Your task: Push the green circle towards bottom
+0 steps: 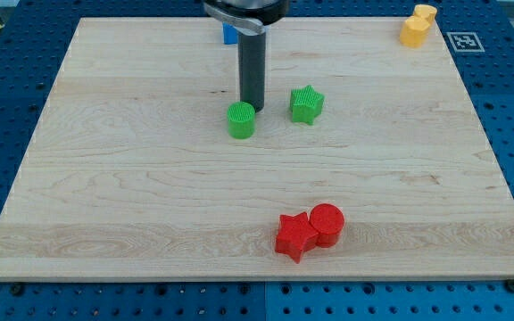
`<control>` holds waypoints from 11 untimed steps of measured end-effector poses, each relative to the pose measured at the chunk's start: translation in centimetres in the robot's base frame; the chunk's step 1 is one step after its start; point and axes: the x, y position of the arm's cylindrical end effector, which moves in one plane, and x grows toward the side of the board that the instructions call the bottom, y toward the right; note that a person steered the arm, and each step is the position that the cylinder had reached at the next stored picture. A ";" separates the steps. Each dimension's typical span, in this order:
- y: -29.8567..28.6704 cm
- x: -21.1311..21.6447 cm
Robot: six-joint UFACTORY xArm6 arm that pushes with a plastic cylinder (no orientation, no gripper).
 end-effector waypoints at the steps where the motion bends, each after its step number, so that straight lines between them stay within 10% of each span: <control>1: -0.5 0.2; 11: -3.2 4.6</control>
